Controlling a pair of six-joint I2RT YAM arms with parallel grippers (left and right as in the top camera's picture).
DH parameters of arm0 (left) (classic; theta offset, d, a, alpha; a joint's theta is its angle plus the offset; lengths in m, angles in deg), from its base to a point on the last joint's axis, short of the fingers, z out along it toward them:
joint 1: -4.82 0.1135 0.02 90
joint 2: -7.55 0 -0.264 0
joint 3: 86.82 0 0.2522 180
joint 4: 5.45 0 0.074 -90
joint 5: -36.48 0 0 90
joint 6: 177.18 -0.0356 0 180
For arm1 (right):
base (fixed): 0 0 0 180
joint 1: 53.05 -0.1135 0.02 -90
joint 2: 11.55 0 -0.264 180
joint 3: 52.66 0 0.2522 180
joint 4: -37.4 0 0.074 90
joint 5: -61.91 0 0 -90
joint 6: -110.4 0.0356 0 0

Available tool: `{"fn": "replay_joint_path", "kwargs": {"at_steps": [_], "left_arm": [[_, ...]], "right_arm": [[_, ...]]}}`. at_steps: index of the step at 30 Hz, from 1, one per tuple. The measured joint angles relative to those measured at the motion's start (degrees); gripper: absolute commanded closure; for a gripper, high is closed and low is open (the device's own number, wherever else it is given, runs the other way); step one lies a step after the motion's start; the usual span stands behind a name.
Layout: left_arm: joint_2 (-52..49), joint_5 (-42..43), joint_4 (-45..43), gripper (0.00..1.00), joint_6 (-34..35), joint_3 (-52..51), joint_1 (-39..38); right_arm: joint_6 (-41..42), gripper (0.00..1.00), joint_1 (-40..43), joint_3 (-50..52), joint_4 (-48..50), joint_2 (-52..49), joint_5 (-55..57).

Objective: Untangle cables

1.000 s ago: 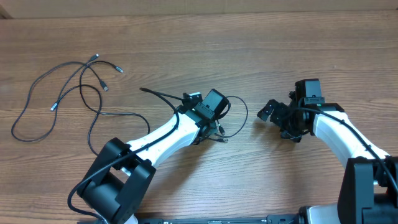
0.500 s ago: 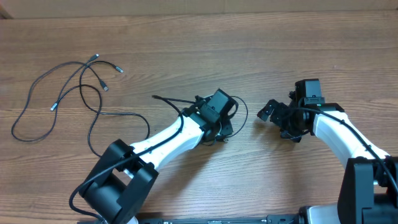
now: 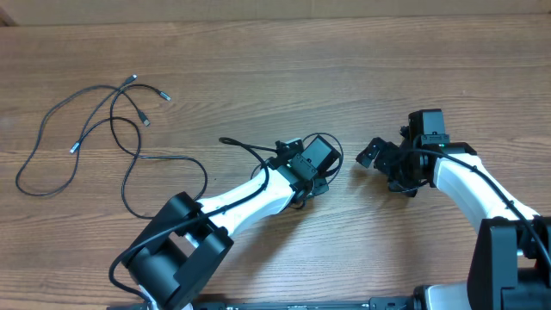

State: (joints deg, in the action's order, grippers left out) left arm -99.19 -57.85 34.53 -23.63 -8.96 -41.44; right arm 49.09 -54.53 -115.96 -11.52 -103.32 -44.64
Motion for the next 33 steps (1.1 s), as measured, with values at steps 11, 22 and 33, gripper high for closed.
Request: {"fn": "replay_joint_path", "kwargs": {"at_steps": [11, 22, 33], "left_arm": [[-2.1, -2.2, -1.8, 0.62, 0.9, 0.0, -0.3], [-4.0, -3.8, -3.1, 0.96, 1.1, 1.3, 0.2], [-4.2, 2.0, 3.1, 0.96, 1.0, 3.2, 6.9]], "right_arm": [[0.0, 0.0, 0.0, 0.0, 0.0, 0.0, 0.0], [0.0, 0.0, 0.0, 0.0, 0.0, 0.0, 0.0], [0.0, 0.0, 0.0, 0.0, 0.0, 0.0, 0.0]]}}
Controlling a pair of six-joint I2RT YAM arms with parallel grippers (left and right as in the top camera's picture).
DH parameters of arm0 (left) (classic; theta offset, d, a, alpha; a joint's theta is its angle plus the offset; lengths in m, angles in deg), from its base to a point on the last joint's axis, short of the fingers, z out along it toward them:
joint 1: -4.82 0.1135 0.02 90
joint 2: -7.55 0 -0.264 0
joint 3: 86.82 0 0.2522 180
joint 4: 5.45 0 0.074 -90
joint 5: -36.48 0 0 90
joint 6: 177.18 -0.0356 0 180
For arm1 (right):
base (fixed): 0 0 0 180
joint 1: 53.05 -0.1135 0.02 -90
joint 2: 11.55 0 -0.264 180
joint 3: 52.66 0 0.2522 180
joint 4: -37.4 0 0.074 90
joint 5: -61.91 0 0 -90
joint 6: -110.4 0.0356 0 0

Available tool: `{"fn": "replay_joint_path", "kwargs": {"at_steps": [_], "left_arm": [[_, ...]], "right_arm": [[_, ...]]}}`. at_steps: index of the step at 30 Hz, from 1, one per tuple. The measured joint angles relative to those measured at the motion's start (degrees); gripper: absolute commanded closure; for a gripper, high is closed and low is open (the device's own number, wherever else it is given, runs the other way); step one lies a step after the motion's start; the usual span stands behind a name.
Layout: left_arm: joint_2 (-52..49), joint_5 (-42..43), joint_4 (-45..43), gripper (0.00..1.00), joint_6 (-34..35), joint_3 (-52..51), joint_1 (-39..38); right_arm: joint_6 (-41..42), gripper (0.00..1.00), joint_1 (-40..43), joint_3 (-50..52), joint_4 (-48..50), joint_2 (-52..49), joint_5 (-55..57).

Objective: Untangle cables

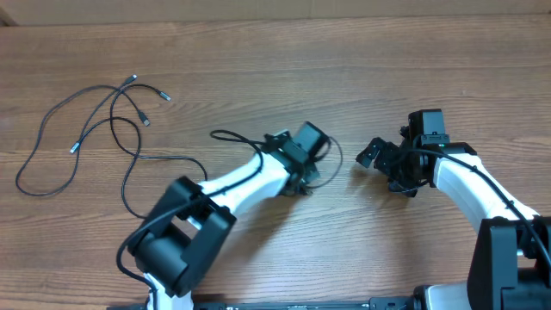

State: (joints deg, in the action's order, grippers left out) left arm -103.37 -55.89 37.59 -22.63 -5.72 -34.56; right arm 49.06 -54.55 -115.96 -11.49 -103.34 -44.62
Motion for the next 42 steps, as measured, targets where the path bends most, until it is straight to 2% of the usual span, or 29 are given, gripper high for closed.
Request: {"fn": "replay_joint_path", "kwargs": {"at_steps": [7, 11, 26, 28, 30, 31, 32, 33, 36, 42], "left_arm": [[0.0, 5.2, 4.3, 0.96, 0.0, 0.7, 7.5], [0.0, 8.0, 5.3, 0.9, 0.0, 0.7, 10.2], [0.1, 8.0, 5.9, 0.91, -0.2, 0.6, 11.6], [0.1, 8.0, 5.6, 0.73, -0.2, 0.5, 11.6], [0.1, 8.2, 4.7, 0.36, -0.2, 0.3, 11.6], [0.2, 8.3, 3.5, 0.21, -0.1, 0.3, 11.6], [0.3, 8.7, 2.6, 0.13, -0.2, 0.3, 11.6], [0.4, 9.0, 1.9, 0.09, -0.2, 0.5, 11.6], [0.7, 9.2, 1.6, 0.17, -0.1, 1.0, 11.6], [0.7, 8.8, 2.0, 0.2, -0.2, 0.9, 11.7]], "right_arm": [[0.0, 0.0, 0.0, 0.0, 0.0, 0.0, 0.0], [0.0, 0.0, 0.0, 0.0, 0.0, 0.0, 0.0], [0.0, 0.0, 0.0, 0.0, 0.0, 0.0, 0.0], [0.0, 0.0, 0.0, 0.0, 0.0, 0.0, 0.0], [0.0, 0.0, 0.0, 0.0, 0.0, 0.0, 0.0], [0.0, 0.0, 0.0, 0.0, 0.0, 0.0, 0.0], [0.0, 0.0, 0.0, 0.0, 0.0, 0.0, 0.0], [0.0, 0.0, 0.0, 0.0, 0.0, 0.0, 0.0], [0.0, 0.0, 0.0, 0.0, 0.0, 0.0, 0.0], [0.0, 0.0, 0.0, 0.0, 0.0, 0.0, 0.0]]}}
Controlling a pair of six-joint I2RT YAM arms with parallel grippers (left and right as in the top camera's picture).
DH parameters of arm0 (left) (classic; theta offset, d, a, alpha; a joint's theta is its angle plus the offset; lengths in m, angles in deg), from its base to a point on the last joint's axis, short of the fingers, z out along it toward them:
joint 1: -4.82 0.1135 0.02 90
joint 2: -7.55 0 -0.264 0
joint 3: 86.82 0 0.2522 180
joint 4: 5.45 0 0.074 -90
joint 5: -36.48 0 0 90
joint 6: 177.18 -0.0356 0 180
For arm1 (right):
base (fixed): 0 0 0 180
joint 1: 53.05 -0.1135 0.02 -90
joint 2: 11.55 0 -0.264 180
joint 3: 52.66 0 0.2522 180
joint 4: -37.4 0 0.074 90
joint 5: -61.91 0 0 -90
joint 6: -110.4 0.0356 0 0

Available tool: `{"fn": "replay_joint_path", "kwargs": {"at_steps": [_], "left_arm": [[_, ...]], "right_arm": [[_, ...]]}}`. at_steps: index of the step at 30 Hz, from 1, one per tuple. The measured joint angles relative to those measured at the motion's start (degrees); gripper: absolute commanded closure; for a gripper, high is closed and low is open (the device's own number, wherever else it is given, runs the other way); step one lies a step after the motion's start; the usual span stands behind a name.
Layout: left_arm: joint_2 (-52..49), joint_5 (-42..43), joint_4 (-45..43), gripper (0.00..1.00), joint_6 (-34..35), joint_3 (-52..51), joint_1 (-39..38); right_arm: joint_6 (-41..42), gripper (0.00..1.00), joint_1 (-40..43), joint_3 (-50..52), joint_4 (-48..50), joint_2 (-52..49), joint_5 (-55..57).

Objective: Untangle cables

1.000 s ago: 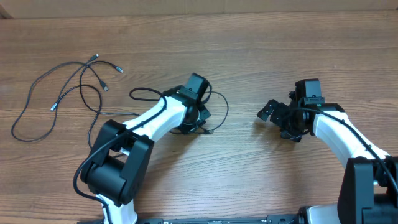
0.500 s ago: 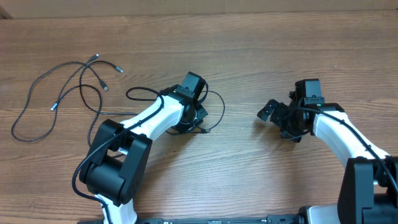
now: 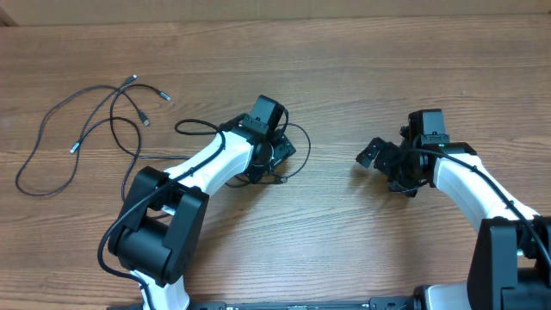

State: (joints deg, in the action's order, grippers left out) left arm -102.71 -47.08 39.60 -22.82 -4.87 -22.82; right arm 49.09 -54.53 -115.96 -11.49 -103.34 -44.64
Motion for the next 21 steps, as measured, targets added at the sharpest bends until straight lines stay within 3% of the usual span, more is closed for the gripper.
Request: {"fn": "replay_joint_path", "kwargs": {"at_steps": [5, 12, 13, 14, 19, 21], "left_arm": [[0.0, 0.2, -0.2, 0.15, 0.0, 0.0, 0.0], [0.0, -3.7, -1.3, 0.62, 0.3, -0.7, 0.0], [0.0, -4.5, -1.5, 0.73, 0.4, -0.9, 0.0], [-0.1, -5.2, -1.6, 0.79, 0.3, -1.0, 0.0], [-0.4, -6.3, -1.8, 0.96, 0.1, -1.2, 0.0], [-0.4, -6.3, -2.0, 0.96, -0.3, -1.2, 0.0]], "right_arm": [[0.0, 0.0, 0.0, 0.0, 0.0, 0.0, 0.0], [0.0, 0.0, 0.0, 0.0, 0.0, 0.0, 0.0], [0.0, 0.0, 0.0, 0.0, 0.0, 0.0, 0.0], [0.0, 0.0, 0.0, 0.0, 0.0, 0.0, 0.0], [0.0, 0.0, 0.0, 0.0, 0.0, 0.0, 0.0], [0.0, 0.0, 0.0, 0.0, 0.0, 0.0, 0.0]]}}
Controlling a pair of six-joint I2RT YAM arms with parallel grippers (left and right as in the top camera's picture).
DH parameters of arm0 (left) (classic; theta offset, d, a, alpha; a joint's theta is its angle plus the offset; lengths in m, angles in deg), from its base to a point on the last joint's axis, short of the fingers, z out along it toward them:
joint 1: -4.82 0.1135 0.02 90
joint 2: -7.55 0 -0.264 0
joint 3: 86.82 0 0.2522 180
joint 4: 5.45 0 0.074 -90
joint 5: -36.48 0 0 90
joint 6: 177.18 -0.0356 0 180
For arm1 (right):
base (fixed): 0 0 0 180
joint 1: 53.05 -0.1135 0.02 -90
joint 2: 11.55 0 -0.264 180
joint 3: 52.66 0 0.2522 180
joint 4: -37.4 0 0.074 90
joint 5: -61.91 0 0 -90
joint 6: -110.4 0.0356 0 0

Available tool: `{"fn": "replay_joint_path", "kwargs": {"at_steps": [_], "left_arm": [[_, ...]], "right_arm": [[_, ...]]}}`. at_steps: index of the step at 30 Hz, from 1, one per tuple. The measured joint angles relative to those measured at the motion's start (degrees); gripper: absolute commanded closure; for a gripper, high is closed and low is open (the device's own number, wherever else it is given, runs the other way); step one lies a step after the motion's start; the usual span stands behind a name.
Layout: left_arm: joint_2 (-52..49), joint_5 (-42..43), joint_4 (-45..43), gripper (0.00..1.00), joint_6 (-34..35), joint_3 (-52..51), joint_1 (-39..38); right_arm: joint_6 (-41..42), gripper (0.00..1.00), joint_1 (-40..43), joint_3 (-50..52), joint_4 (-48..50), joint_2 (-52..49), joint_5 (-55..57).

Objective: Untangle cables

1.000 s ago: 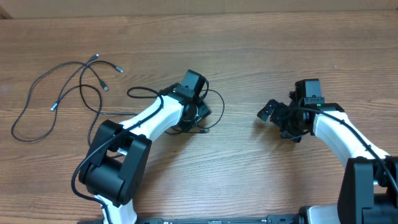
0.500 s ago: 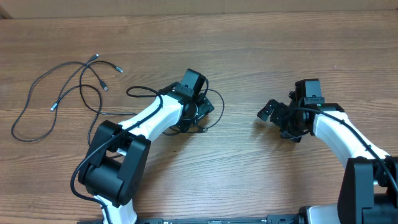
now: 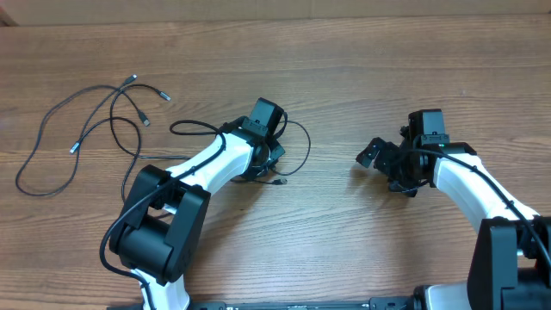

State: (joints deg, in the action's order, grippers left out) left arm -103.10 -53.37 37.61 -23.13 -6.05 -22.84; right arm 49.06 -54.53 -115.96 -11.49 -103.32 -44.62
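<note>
A thin dark cable tangle (image 3: 103,129) lies at the table's left, with several small plugs fanned out at its top. My left gripper (image 3: 269,159) points down at mid table, mostly hidden under its wrist. It looks shut on a cable end: a dark cable loop (image 3: 305,146) bulges to its right and a plug tip (image 3: 278,182) pokes out below it. My right gripper (image 3: 372,155) rests to the right, pointing left, fingers apart and holding nothing.
The left arm (image 3: 207,168) lies diagonally across the table and covers the lower right run of the tangle. Its own black wire (image 3: 185,126) arches off the wrist. The wooden table (image 3: 344,69) reaches a far edge at the top.
The left gripper has barely shifted. The plug tip below it sits slightly farther out and the wrist wire arches a bit farther left. The right arm is still.
The left gripper was right of centre with the cable loop beside it. At each later moment it stood farther left and up, the loop and plug with it. Now it is near mid table, closer to the tangle. The right arm has stayed put.
</note>
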Motion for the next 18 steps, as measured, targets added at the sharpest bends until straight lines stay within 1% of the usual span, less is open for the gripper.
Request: {"fn": "replay_joint_path", "kwargs": {"at_steps": [7, 15, 18], "left_arm": [[0.1, 0.2, 0.6, 0.96, -2.3, 0.2, 0.0], [2.8, 1.4, 5.4, 0.95, -7.5, 0.5, 0.0], [4.7, 2.1, 8.0, 0.93, -9.5, 0.5, 0.0]], "right_arm": [[0.0, 0.0, 0.0, 0.0, 0.0, 0.0, 0.0], [0.0, 0.0, 0.0, 0.0, 0.0, 0.0, 0.0], [0.0, 0.0, 0.0, 0.0, 0.0, 0.0, 0.0]]}}
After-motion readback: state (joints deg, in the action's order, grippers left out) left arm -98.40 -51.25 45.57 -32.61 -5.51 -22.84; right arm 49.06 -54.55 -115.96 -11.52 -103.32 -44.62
